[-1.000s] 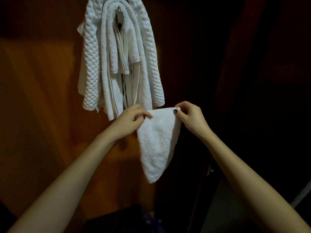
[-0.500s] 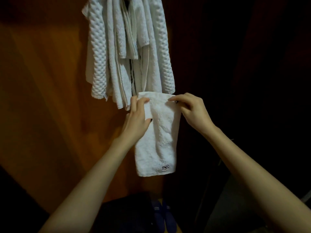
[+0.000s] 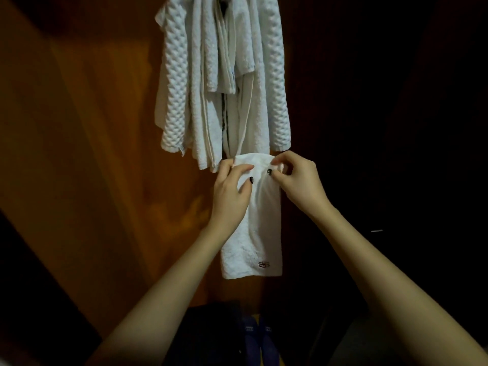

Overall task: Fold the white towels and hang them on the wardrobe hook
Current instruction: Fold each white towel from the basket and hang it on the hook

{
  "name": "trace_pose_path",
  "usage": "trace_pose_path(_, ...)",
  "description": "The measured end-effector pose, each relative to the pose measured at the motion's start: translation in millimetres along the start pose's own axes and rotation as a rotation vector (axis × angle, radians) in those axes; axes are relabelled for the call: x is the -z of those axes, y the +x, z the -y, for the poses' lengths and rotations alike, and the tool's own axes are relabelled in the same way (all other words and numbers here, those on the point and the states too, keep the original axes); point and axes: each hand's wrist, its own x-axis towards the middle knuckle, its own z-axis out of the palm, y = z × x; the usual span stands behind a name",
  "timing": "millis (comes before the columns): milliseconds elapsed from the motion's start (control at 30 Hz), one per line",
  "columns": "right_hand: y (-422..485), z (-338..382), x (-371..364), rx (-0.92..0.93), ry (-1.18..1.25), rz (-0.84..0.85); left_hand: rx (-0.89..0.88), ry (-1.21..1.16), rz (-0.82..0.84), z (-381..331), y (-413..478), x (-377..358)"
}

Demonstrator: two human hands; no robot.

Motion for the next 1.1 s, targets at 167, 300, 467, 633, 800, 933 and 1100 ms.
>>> trace_pose_path(167, 4.6, 8.0, 16.4, -0.137, 0.336, 0.203, 0.102, -0.195, 0.075, 0.6, 0.3, 5.1)
trace_pose_path(300, 8.2, 18.0, 17.5, -0.082, 0.421, 0.274, 0.147, -0.363, 0.096, -3.4, -1.3, 11.1)
trace_pose_path(467, 8.5, 27.7, 9.4, 0.055, 0.268, 0.13, 0.116, -0.479, 0.07, -13.1, 3.1, 16.6)
trace_pose_path(633, 18.1, 34.5, 11.8, 0.155, 0.197, 0.058, 0.105, -0.568, 0.034, -17.8, 5.4, 19.0)
trace_pose_path(800, 22.5, 42.2, 11.4, 0.078, 0.38, 0.127, 0.106, -0.598, 0.029, -16.0, 5.7, 14.7)
trace_pose_path(933, 22.7, 44.7, 7.4, 0.048, 0.418, 0.1, 0.087, -0.596, 0.007, -13.9, 8.7, 13.7)
trace_pose_path(1100, 25.3, 45.9, 3.8, 0.049, 0.435, 0.106, 0.068, -0.565, 0.011, -11.4, 11.0, 14.4)
